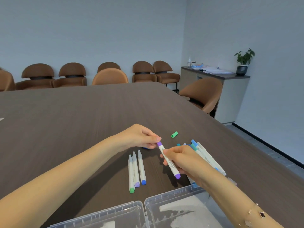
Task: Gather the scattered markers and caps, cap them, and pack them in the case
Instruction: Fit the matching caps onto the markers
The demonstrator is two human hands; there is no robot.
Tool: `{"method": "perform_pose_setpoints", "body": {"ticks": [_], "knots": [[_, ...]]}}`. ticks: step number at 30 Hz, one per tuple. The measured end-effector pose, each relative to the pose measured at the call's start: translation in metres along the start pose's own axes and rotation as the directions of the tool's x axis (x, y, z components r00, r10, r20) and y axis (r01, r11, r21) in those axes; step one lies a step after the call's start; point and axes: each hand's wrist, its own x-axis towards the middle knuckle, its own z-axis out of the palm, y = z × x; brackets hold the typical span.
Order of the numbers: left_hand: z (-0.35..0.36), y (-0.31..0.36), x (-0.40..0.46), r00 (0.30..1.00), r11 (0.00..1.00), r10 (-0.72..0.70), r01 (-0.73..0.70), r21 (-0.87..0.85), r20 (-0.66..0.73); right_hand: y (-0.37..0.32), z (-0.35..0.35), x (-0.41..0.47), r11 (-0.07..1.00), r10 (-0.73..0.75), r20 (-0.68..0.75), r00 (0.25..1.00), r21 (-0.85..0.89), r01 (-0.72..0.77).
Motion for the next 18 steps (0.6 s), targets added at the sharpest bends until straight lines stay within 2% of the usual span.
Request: {"method": "perform_pose_setpoints", "body": {"ticks": [2, 4, 6, 8, 9, 11, 15, 18], "knots": [[-0.015, -0.006, 0.004, 0.999, 0.999, 0.023, -0.022, 0.040, -0.025, 0.004, -0.001, 0.004, 0.971, -0.048, -0.040, 0.998, -0.235, 0.037], [-0.032, -0.015, 0.009, 0.991, 0.999, 0.032, -0.029, 0.026, -0.132, 0.011, -0.003, 0.006, 0.901, -0.090, -0.038, 0.995, -0.429, 0.065], [-0.047, -0.024, 0.011, 0.979, 0.998, 0.024, -0.012, 0.058, -0.201, 0.015, -0.005, 0.006, 0.833, -0.135, -0.091, 0.987, -0.549, 0.064], [-0.055, -0.034, 0.011, 0.982, 0.995, 0.001, 0.019, 0.103, -0.190, 0.012, -0.004, 0.004, 0.757, -0.236, -0.164, 0.958, -0.649, 0.076], [-0.058, -0.039, 0.010, 0.984, 0.992, -0.012, 0.034, 0.120, -0.179, 0.008, -0.001, 0.003, 0.730, -0.286, -0.163, 0.944, -0.675, 0.105], [-0.060, -0.044, 0.010, 0.985, 0.990, -0.027, 0.050, 0.134, -0.171, 0.000, 0.012, 0.001, 0.736, -0.308, -0.072, 0.949, -0.650, 0.189], [-0.058, -0.047, 0.014, 0.985, 0.982, 0.001, 0.032, 0.184, -0.173, -0.010, 0.049, 0.009, 0.734, -0.232, 0.172, 0.957, -0.615, 0.288], [-0.053, -0.044, 0.017, 0.988, 0.962, 0.087, -0.049, 0.269, -0.131, -0.015, 0.061, 0.018, 0.701, -0.189, 0.216, 0.958, -0.654, 0.286]]}}
